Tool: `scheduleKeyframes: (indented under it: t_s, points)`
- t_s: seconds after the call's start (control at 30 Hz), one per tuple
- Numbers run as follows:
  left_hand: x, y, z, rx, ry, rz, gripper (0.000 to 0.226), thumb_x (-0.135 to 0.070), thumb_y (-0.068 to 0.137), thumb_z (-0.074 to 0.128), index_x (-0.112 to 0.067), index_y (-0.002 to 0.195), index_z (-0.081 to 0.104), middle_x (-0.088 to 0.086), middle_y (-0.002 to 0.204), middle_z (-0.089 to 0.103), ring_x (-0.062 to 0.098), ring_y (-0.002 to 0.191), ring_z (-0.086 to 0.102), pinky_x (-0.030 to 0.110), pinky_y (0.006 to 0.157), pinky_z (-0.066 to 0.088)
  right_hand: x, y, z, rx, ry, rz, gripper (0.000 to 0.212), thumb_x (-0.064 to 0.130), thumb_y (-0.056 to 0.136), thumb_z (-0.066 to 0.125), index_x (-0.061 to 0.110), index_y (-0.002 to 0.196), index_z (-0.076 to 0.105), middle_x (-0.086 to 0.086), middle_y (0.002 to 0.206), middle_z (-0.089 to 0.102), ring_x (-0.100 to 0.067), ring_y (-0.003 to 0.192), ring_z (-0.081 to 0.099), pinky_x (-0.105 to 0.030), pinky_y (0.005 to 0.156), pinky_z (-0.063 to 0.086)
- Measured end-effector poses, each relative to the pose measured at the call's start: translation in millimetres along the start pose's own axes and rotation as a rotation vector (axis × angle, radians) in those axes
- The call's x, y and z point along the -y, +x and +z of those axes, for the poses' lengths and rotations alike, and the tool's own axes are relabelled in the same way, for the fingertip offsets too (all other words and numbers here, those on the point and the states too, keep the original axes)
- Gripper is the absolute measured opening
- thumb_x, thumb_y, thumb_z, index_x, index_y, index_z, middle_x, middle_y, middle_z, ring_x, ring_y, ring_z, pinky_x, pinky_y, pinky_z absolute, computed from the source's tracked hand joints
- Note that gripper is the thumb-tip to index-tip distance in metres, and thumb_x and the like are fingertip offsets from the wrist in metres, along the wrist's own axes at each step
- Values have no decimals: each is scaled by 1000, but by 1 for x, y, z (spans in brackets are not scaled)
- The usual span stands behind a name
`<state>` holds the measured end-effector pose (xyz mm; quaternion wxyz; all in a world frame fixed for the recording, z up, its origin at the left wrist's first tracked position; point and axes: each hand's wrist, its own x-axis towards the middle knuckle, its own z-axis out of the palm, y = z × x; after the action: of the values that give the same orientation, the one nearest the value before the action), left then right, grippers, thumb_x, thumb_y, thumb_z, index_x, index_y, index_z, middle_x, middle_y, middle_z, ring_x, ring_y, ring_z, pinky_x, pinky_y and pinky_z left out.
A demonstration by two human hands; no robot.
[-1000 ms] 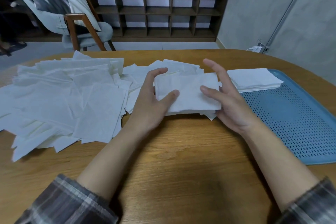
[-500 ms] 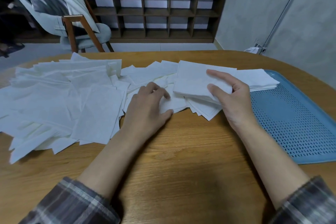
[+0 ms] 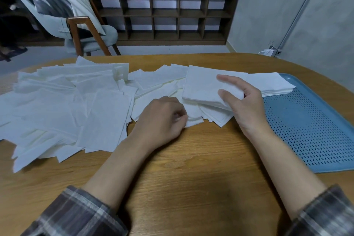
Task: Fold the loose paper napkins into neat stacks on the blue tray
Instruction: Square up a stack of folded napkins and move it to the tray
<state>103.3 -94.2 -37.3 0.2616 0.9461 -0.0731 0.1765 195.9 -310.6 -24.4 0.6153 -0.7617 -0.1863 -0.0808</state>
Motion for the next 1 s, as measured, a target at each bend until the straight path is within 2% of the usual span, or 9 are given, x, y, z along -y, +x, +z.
scheduleKeyframes:
  t_s: [0.1,0.2,0.37,0.47,0.63,0.73,0.8,0.9,1.0]
  points:
    - [-16,-3,-3,181,-117,9,9,-24,87,71,-26,78,73,-13,80,69,7,79,62,32,74,53,-1,0,1,13,-4,-5,35,3,96,70,26,122,77,25,123,73,13,123,58,-4,103,40]
    - [-28,-6,-6,291,-245,-49,12,-18,85,74,-25,75,74,-10,77,71,8,76,64,19,67,49,0,-1,1,18,-1,-8,35,2,96,70,25,121,77,23,123,73,12,122,59,-3,101,40]
    - [-30,-5,-14,369,-355,-178,11,-13,87,76,-20,79,81,-10,83,77,16,82,69,21,73,53,1,-1,2,41,6,-2,35,2,96,69,25,120,77,23,122,74,12,122,59,-4,102,40]
    - [-30,-4,-17,385,-375,-210,11,-14,87,78,-20,79,82,-11,85,78,18,84,71,24,76,55,2,-2,2,64,-4,-1,34,2,97,68,25,121,77,24,122,74,13,122,59,-4,102,40]
    - [-33,-4,-19,367,-373,-238,13,-14,88,75,-21,80,82,-8,82,78,17,83,69,20,72,54,3,-3,3,103,-9,-11,37,0,97,66,23,124,76,23,125,73,13,124,57,-2,100,38]
    - [-32,-3,-22,303,-374,-264,16,-17,89,73,-24,76,79,-9,77,75,14,73,65,22,69,52,4,-3,3,109,-5,-6,39,-1,97,64,24,125,76,24,126,72,14,125,56,-1,101,38]
    - [-30,-2,-24,276,-384,-270,19,-18,90,72,-23,72,75,-9,68,66,5,64,56,16,64,47,4,-3,3,113,-10,-7,39,-1,97,64,24,125,76,24,126,72,14,125,55,-1,101,37]
    - [-28,-1,-25,222,-427,-279,18,-19,92,73,-20,74,75,-16,61,56,0,62,50,12,66,43,4,-4,3,123,-11,-15,39,-2,97,64,23,125,76,22,127,72,14,126,56,0,99,37]
    - [-22,1,-28,250,-472,-279,12,-19,91,77,-20,81,82,-13,64,64,0,63,54,15,70,47,4,-4,4,123,-16,-14,39,-3,97,64,22,124,76,22,126,73,15,124,56,1,97,36]
